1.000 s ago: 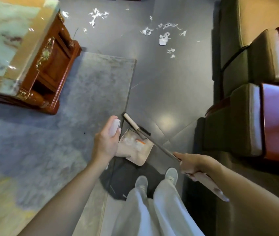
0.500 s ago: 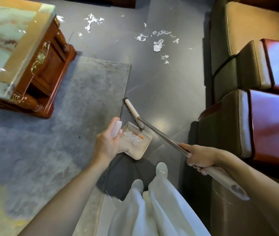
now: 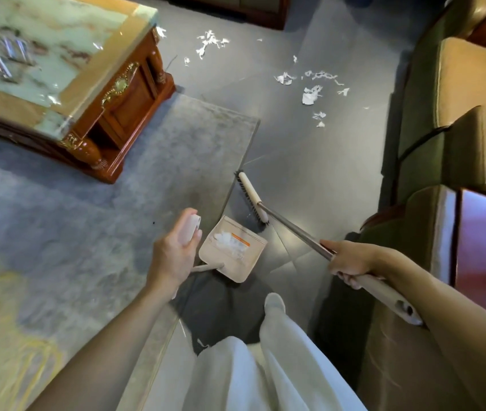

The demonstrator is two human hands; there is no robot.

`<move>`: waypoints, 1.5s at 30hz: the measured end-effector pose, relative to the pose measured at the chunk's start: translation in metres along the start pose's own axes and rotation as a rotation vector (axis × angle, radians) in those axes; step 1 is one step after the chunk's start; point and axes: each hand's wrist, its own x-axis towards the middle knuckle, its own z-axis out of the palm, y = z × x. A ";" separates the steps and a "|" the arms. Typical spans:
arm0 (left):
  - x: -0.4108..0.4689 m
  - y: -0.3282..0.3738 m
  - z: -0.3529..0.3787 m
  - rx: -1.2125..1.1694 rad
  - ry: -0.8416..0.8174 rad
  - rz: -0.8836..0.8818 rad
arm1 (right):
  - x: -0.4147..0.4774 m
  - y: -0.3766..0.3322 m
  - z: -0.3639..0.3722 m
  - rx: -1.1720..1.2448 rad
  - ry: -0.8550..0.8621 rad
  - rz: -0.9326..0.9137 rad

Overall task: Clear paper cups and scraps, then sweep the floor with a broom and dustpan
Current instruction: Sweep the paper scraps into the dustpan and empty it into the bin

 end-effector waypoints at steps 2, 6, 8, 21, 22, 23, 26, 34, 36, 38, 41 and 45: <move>-0.017 -0.007 -0.015 0.013 0.008 0.024 | -0.010 0.002 0.027 0.002 0.011 0.002; -0.067 -0.024 -0.057 -0.003 -0.010 0.024 | -0.035 0.009 0.103 0.056 0.028 -0.003; -0.098 -0.036 -0.080 0.011 -0.017 0.025 | -0.048 0.015 0.147 0.073 0.037 -0.005; -0.321 -0.123 -0.187 -0.067 0.037 -0.103 | -0.115 0.070 0.368 0.006 0.037 -0.030; -0.339 -0.127 -0.192 -0.062 0.046 -0.104 | -0.118 0.076 0.382 -0.018 0.041 -0.045; -0.358 -0.130 -0.197 -0.067 0.055 -0.118 | -0.124 0.083 0.397 -0.049 0.041 -0.057; -0.405 -0.136 -0.209 -0.068 0.049 -0.177 | -0.141 0.101 0.441 -0.065 0.018 -0.080; -0.477 -0.167 -0.244 -0.065 0.049 -0.209 | -0.143 0.119 0.516 -0.095 -0.028 0.026; -0.482 -0.178 -0.245 -0.064 0.034 -0.215 | -0.138 0.123 0.533 0.031 -0.074 0.073; -0.485 -0.188 -0.241 -0.081 0.015 -0.222 | -0.136 0.125 0.548 0.130 -0.090 0.099; -0.484 -0.200 -0.234 -0.053 -0.040 -0.174 | -0.126 0.124 0.564 0.206 -0.083 0.173; -0.464 -0.207 -0.229 -0.067 -0.031 -0.116 | -0.122 0.116 0.571 0.162 -0.037 0.258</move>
